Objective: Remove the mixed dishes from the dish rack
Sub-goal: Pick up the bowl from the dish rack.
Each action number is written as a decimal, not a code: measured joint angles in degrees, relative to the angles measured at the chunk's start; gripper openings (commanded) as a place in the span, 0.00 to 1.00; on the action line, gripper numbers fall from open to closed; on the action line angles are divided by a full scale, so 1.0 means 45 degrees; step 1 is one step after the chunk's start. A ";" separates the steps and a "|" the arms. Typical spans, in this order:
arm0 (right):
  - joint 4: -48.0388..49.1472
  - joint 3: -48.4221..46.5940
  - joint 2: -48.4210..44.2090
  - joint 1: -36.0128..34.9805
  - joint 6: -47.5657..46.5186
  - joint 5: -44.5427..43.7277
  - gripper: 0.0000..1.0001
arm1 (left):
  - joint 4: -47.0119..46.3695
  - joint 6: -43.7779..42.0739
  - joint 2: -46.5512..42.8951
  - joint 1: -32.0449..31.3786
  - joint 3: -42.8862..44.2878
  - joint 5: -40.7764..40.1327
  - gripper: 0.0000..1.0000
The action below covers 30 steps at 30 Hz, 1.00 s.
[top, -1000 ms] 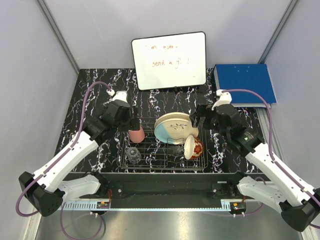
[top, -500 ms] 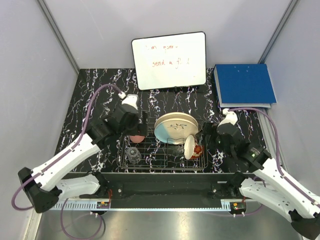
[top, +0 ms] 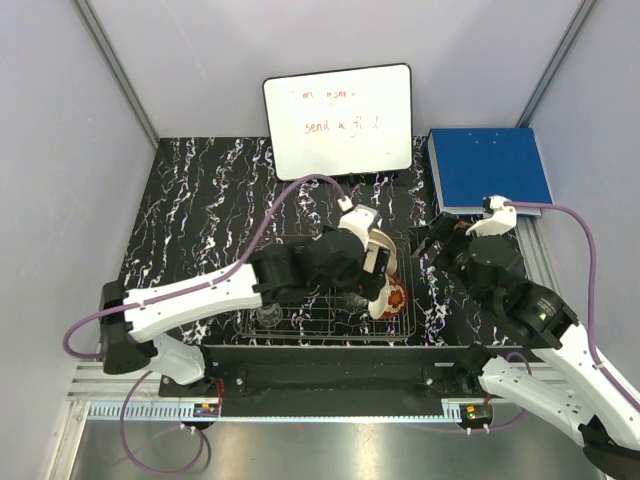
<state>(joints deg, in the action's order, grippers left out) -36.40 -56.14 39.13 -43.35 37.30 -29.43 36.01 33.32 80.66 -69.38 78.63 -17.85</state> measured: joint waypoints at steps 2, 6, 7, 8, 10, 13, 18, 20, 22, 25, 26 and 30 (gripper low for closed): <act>0.0189 -0.0160 -0.0024 0.0000 -0.0053 -0.0029 1.00 | -0.0612 0.0151 0.0379 -0.0024 -0.0277 0.0223 0.96; 0.0321 -0.0170 -0.0170 0.0000 -0.0194 -0.0034 1.00 | -0.2419 0.0646 0.0651 -0.0005 -0.1423 0.0981 0.96; 0.0330 -0.0170 -0.0219 0.0000 -0.0233 -0.0034 1.00 | -0.2730 0.0763 0.0831 -0.0015 -0.1486 0.1127 0.96; 0.0330 -0.0170 -0.0282 0.0000 -0.0277 -0.0034 1.00 | -0.3050 0.0865 0.1069 -0.0039 -0.1486 0.1273 0.96; 0.0335 -0.0170 -0.0374 0.0000 -0.0325 -0.0029 1.00 | -0.3657 0.1010 0.1588 -0.0083 -0.1452 0.1515 0.96; 0.0335 -0.0170 -0.0452 0.0000 -0.0364 -0.0024 1.00 | -0.4124 0.1200 0.2336 -0.0107 -0.1384 0.1875 0.95; 0.0359 -0.0039 -0.0627 0.0000 -0.0447 -0.0024 1.00 | -0.4415 0.1583 0.3123 -0.0117 -0.1399 0.2171 0.93; 0.0369 0.0039 -0.0631 0.0000 -0.0476 -0.0019 1.00 | -0.4507 0.1651 0.3162 -0.0117 -0.1428 0.2234 0.91; 0.0379 0.0126 -0.0593 0.0000 -0.0515 -0.0015 1.00 | -0.4619 0.1700 0.3162 -0.0117 -0.1438 0.2268 0.88; 0.0427 0.0233 -0.0457 0.0000 -0.0559 -0.0005 1.00 | -0.4823 0.1719 0.3162 -0.0117 -0.1511 0.2312 0.84; 0.0437 0.0257 -0.0423 0.0000 -0.0563 0.0005 1.00 | -0.4867 0.1719 0.3167 -0.0117 -0.1545 0.2327 0.82; 0.0529 0.0389 -0.0311 0.0000 -0.0578 0.0019 1.00 | -0.5066 0.1719 0.3215 -0.0117 -0.1705 0.2419 0.75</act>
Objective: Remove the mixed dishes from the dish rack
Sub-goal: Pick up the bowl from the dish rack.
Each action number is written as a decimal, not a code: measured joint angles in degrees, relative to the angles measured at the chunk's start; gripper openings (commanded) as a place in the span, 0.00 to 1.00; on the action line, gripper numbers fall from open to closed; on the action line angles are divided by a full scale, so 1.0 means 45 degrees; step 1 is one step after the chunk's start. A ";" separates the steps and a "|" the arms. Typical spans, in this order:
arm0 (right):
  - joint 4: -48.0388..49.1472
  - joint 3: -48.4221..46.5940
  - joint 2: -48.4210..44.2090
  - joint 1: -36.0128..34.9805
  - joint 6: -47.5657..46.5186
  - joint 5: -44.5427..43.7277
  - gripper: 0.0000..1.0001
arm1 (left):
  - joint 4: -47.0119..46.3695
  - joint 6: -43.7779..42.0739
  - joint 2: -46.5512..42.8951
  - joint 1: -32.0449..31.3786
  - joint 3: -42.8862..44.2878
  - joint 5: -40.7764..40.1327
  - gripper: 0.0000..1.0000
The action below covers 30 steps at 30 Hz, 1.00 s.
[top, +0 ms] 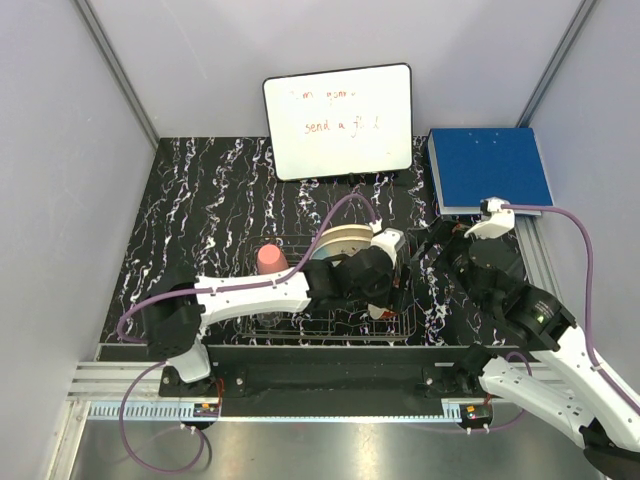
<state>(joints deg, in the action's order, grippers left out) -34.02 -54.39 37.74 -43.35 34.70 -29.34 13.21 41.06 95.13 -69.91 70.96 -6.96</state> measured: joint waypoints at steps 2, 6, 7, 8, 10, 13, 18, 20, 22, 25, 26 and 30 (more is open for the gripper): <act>0.0010 0.0058 0.0000 0.0000 0.0005 0.0000 0.99 | -0.0068 0.0005 0.0044 0.0000 -0.0063 0.0058 0.69; 0.0087 0.0180 0.0000 0.0000 0.0005 0.0000 1.00 | -0.0301 0.0024 0.0282 0.0000 -0.0248 0.0238 0.62; 0.0087 0.0219 0.0000 0.0000 0.0000 0.0000 1.00 | -0.0301 0.0019 0.0340 0.0000 -0.0306 0.0282 0.61; 0.0087 0.0248 0.0000 0.0000 0.0005 0.0000 1.00 | -0.0321 0.0034 0.0389 0.0000 -0.0345 0.0325 0.59; 0.0087 0.0291 0.0000 0.0000 0.0005 0.0000 1.00 | -0.0393 0.0029 0.0481 0.0000 -0.0452 0.0437 0.53; 0.0087 0.0321 0.0000 0.0000 0.0005 0.0000 1.00 | -0.0495 0.0049 0.0617 0.0000 -0.0549 0.0593 0.40; 0.0092 0.0355 0.0019 0.0000 0.0005 0.0000 1.00 | -0.0612 -0.0039 0.0636 0.0000 -0.0709 0.0738 0.11; 0.0092 0.0355 0.0034 0.0000 0.0005 0.0000 1.00 | -0.0593 -0.0068 0.0622 0.0000 -0.0748 0.0860 0.00; 0.0092 0.0355 0.0044 0.0000 0.0005 0.0000 1.00 | -0.0772 -0.0165 0.0510 -0.0005 -0.0811 0.1073 0.00; 0.0097 0.0355 0.0049 0.0000 0.0000 0.0000 1.00 | -0.1083 -0.0364 0.0155 -0.0151 -0.0811 0.1209 0.00; 0.0092 0.0355 0.0049 0.0000 0.0000 0.0000 1.00 | -0.0957 -0.0476 0.0010 -0.0194 -0.0811 0.1166 0.00; 0.0097 0.0355 0.0049 0.0000 -0.0039 0.0000 1.00 | -0.0389 -0.0976 -0.0602 -0.0199 -0.0811 0.1122 0.00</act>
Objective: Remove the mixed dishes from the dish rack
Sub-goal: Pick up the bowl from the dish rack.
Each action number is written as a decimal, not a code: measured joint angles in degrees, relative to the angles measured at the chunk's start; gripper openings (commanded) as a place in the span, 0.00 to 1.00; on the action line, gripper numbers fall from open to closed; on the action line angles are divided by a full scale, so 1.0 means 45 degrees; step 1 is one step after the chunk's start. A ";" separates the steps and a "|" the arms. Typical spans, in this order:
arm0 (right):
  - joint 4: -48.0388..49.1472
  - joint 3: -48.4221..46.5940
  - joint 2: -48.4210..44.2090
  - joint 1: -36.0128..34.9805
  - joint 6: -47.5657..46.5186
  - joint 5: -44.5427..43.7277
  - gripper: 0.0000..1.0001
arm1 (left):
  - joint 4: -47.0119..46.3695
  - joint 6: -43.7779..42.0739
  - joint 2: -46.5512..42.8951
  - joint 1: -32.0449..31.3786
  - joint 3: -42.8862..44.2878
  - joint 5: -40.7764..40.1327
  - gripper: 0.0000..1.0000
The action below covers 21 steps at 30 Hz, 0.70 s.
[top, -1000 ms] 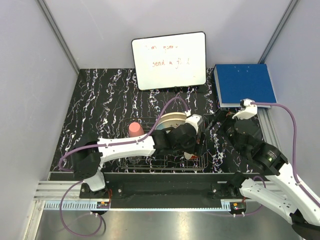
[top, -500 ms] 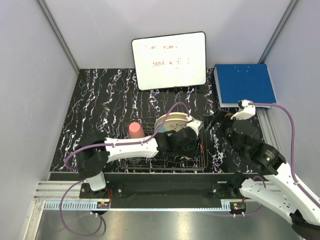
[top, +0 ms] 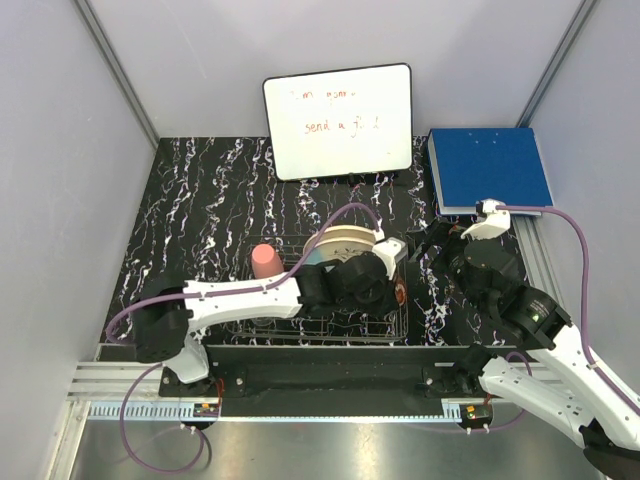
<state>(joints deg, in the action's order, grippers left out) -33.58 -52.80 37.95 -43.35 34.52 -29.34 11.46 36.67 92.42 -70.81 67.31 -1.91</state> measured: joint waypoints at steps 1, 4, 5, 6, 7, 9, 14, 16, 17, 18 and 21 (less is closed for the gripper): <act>0.0000 0.0000 0.0000 0.0000 -0.0010 0.0000 1.00 | 0.0141 -0.0126 -0.0155 -0.0005 0.0024 -0.0029 0.00; 0.0000 0.0000 0.0000 0.0000 -0.0049 -0.0005 1.00 | 0.1112 -0.0651 -0.0724 0.0024 0.0350 -0.0287 0.00; -0.0005 -0.0005 -0.0005 0.0000 -0.0058 -0.0005 1.00 | 0.1540 -0.0840 -0.0933 0.0049 0.0476 -0.0355 0.00; -0.0005 -0.0015 0.0000 0.0000 -0.0073 -0.0005 1.00 | 0.1889 -0.1010 -0.1127 0.0063 0.0622 -0.0427 0.00; -0.0005 -0.0034 0.0000 0.0000 -0.0097 -0.0005 1.00 | 0.2225 -0.1185 -0.1307 0.0092 0.0801 -0.0525 0.00; -0.0019 -0.0151 0.0019 0.0000 -0.0141 -0.0005 1.00 | 0.2754 -0.1535 -0.1603 0.0126 0.1156 -0.0665 0.00; -0.0277 -0.1112 0.0486 0.0000 -0.0296 -0.0039 1.00 | 0.4235 -0.3016 -0.2380 0.0131 0.2497 -0.1010 0.00; -0.0675 -0.1894 0.0996 0.0000 -0.0384 -0.0063 1.00 | 0.4736 -0.3818 -0.2696 0.0131 0.2924 -0.1098 0.00; -0.0801 -0.2293 0.1292 0.0000 -0.0423 -0.0068 1.00 | 0.5183 -0.4459 -0.2905 0.0126 0.3225 -0.1171 0.00; -0.0971 -0.2686 0.1603 0.0000 -0.0466 -0.0087 1.00 | 0.5464 -0.4915 -0.3065 0.0117 0.3390 -0.1248 0.00; -0.1583 -0.3895 0.2613 0.0000 -0.0583 -0.0034 1.00 | 0.6300 -0.6795 -0.3871 0.0029 0.3604 -0.1535 0.00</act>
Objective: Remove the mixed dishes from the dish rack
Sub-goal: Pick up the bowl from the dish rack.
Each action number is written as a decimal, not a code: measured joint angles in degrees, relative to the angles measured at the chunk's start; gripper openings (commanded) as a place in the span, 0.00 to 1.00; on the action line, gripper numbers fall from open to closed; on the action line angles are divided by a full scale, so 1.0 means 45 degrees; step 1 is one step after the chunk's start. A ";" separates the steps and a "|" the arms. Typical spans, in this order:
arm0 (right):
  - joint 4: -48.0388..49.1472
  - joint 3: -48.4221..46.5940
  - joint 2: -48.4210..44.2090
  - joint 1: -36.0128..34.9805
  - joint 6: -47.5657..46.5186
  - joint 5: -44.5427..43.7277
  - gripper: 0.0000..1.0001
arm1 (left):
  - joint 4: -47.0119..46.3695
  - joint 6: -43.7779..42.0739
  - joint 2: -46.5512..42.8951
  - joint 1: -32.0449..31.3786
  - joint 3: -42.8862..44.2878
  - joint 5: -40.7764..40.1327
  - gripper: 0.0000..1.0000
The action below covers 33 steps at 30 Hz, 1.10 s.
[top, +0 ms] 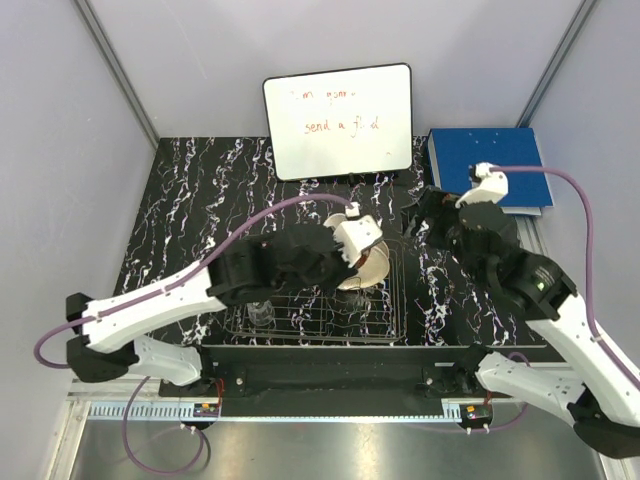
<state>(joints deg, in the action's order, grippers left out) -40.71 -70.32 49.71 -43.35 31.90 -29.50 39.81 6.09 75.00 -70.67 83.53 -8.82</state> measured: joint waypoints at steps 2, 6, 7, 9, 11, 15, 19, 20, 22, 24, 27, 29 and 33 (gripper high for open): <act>-0.0423 -0.0733 0.0588 0.0000 -0.0053 0.0151 1.00 | 0.0544 -0.1069 -0.0525 -0.0131 -0.0058 -0.0053 0.00; -0.1525 -0.2220 0.1938 -0.0005 -0.0136 0.0908 1.00 | 0.1656 -0.3186 -0.1705 -0.0937 -0.0627 -0.0194 0.00; -0.1817 -0.2526 0.2200 0.0000 -0.0165 0.1141 1.00 | 0.1923 -0.3648 -0.1923 -0.1326 -0.0801 -0.0369 0.00; -0.2438 -0.3084 0.2589 -0.0010 -0.0223 0.1530 1.00 | 0.2472 -0.4459 -0.2147 -0.2035 -0.1059 -0.0534 0.00; -0.3050 -0.3662 0.2895 -0.0015 -0.0306 0.1923 1.00 | 0.2968 -0.5255 -0.2215 -0.2667 -0.1384 -0.0578 0.00; -0.4007 -0.4692 0.3332 -0.0010 -0.0476 0.2705 1.00 | 0.4095 -0.6625 -0.2030 -0.2934 -0.2011 -0.0865 0.00; -0.4687 -0.5348 0.3730 -0.0015 -0.0617 0.3866 1.00 | 0.5061 -0.7742 -0.1617 -0.2871 -0.2171 -0.1447 0.00; -0.4872 -0.5469 0.3871 -0.0015 -0.0651 0.4231 0.98 | 0.5153 -0.7946 -0.1545 -0.2856 -0.2171 -0.1520 0.00; -0.5139 -0.5552 0.4187 -0.0015 -0.0704 0.5105 0.98 | 0.5319 -0.8456 -0.1375 -0.2812 -0.2118 -0.1666 0.00; -0.5391 -0.5532 0.4420 -0.0029 -0.0719 0.5707 0.97 | 0.5459 -0.8835 -0.1156 -0.2803 -0.1919 -0.1783 0.00; -0.5731 -0.5430 0.4580 -0.0141 -0.0719 0.6504 0.97 | 0.5489 -0.9243 -0.0869 -0.2803 -0.1617 -0.1860 0.00; -0.5863 -0.5382 0.4571 -0.0282 -0.0709 0.6892 0.97 | 0.5498 -0.9418 -0.0699 -0.2803 -0.1389 -0.1855 0.00; -0.5897 -0.5081 0.4561 -0.0714 -0.0699 0.7412 0.97 | 0.5518 -0.9598 -0.0287 -0.2807 -0.0899 -0.1851 0.00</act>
<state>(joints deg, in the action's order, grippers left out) -67.24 -93.19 70.24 -46.57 28.75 3.86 64.64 -37.10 73.71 -83.31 79.48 -17.15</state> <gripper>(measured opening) 0.976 0.076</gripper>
